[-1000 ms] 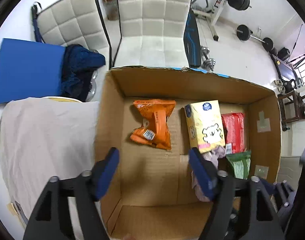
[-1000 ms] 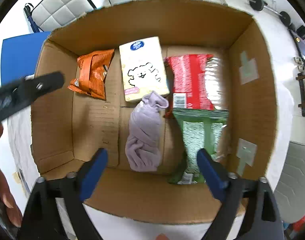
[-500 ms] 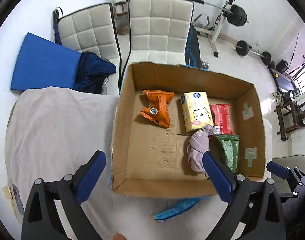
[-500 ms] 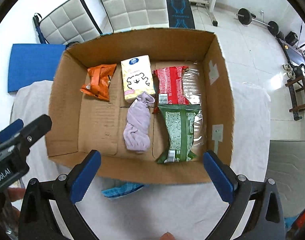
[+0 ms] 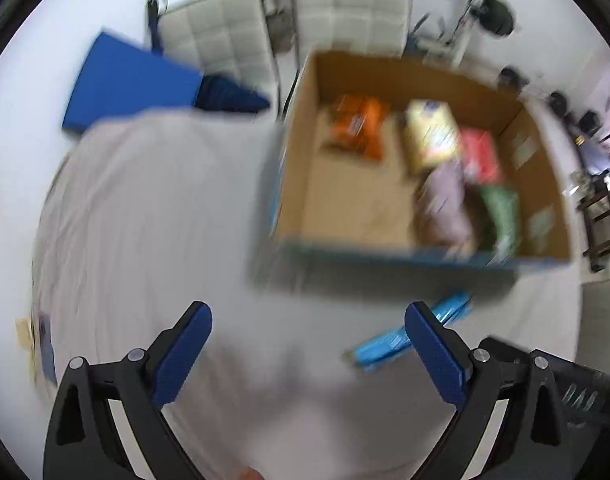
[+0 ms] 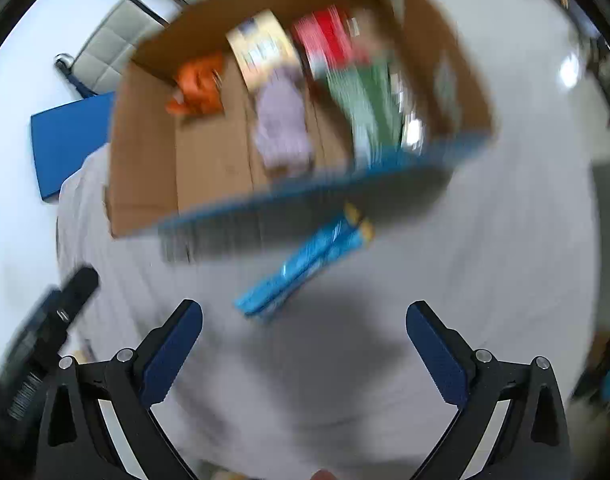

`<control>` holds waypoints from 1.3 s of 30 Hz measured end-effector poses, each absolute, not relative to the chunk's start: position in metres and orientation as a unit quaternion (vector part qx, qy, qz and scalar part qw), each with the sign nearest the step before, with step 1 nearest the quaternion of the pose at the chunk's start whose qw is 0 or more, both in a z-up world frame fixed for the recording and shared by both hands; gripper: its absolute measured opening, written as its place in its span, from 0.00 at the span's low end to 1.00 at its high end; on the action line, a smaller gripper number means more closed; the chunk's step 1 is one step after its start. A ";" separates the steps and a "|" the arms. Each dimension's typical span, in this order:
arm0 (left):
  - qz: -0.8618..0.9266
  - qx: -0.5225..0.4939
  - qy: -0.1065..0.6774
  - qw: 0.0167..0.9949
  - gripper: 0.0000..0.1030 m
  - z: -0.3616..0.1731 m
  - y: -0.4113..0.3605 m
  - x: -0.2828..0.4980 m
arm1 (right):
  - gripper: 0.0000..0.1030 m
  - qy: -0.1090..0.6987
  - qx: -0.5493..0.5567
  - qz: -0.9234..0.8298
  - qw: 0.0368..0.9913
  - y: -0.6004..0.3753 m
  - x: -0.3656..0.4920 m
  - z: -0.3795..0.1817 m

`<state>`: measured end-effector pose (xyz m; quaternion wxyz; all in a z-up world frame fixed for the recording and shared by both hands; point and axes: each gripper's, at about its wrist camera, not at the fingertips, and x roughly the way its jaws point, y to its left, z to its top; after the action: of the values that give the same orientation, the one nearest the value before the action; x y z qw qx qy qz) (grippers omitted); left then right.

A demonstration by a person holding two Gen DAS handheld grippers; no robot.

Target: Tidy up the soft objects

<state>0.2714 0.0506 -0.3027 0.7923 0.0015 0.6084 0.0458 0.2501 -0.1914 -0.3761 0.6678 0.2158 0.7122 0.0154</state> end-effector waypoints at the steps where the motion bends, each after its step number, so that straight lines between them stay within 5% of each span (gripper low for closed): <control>1: 0.050 -0.002 0.618 0.784 0.96 -0.314 0.055 0.266 | 1.00 0.719 0.230 0.015 0.655 -0.189 0.247 -0.391; 7: 0.082 -0.010 0.652 0.754 0.96 -0.366 0.080 0.249 | 0.98 0.722 0.289 -0.021 0.629 -0.179 0.246 -0.456; 13: 0.091 -0.018 0.657 0.748 0.96 -0.384 0.094 0.254 | 0.75 0.701 0.295 -0.044 0.647 -0.161 0.252 -0.476; 15: 0.091 -0.021 0.657 0.748 0.96 -0.384 0.096 0.256 | 0.46 0.702 0.274 -0.047 0.655 -0.153 0.252 -0.476; 17: 0.090 -0.022 0.656 0.749 0.96 -0.382 0.096 0.251 | 0.32 0.709 0.261 -0.050 0.653 -0.150 0.250 -0.477; 21: 0.077 -0.028 0.657 0.750 0.96 -0.372 0.088 0.244 | 0.18 0.730 0.224 -0.040 0.644 -0.150 0.237 -0.476; 39: -0.066 -0.051 0.629 0.773 0.96 -0.271 0.028 0.273 | 0.15 0.680 0.156 0.096 0.710 -0.163 0.230 -0.317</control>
<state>0.2731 0.0279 -0.2711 0.7726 -0.0509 0.6294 -0.0659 0.2297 -0.1627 -0.3168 0.7099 0.1562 0.6800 0.0958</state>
